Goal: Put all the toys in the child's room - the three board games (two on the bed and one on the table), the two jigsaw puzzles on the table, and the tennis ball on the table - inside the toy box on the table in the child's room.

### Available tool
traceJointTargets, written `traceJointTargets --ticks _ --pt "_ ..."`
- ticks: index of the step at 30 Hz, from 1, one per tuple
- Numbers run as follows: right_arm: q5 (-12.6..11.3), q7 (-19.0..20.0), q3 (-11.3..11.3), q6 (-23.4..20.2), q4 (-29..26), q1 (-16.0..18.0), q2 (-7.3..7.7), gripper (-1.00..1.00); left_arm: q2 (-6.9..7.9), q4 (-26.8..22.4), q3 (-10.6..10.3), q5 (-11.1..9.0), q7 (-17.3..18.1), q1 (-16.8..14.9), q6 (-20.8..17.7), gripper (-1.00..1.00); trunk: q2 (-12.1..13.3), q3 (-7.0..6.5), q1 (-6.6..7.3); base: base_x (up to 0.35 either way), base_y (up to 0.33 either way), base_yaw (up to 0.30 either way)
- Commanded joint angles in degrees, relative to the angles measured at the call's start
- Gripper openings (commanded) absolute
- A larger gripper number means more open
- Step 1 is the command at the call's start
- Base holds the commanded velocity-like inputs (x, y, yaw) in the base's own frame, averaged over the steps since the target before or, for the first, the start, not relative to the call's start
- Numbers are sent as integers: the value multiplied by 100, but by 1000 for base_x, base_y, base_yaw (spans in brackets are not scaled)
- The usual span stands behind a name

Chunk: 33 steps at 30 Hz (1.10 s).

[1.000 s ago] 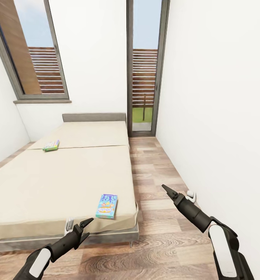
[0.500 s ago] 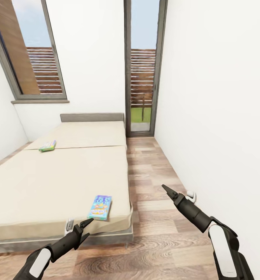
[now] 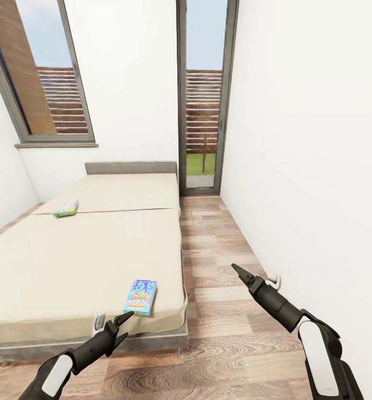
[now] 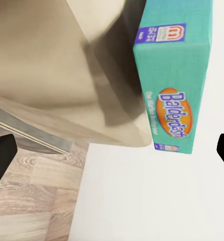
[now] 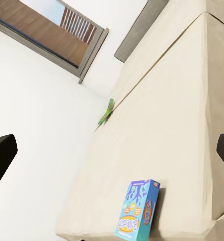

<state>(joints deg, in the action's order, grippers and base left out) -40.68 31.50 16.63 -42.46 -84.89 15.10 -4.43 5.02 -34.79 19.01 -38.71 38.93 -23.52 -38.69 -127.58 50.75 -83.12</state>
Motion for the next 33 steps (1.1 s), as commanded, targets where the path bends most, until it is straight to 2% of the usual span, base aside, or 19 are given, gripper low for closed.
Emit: traceJointTargets --ticks 1,11,33 --pt "-10 14 14 -41 -1 6 -6 100 -1 3 12 -13 9 -4 -35 100 -2 5 1 40 -36 0" --pt "-10 14 7 -43 -1 4 -8 100 -1 4 18 -11 9 -4 -34 100 -2 5 1 100 -66 0" --pt "-10 14 -18 -34 -1 5 -10 100 -1 4 17 -14 9 -4 -33 100 -2 5 1 4 -3 0"
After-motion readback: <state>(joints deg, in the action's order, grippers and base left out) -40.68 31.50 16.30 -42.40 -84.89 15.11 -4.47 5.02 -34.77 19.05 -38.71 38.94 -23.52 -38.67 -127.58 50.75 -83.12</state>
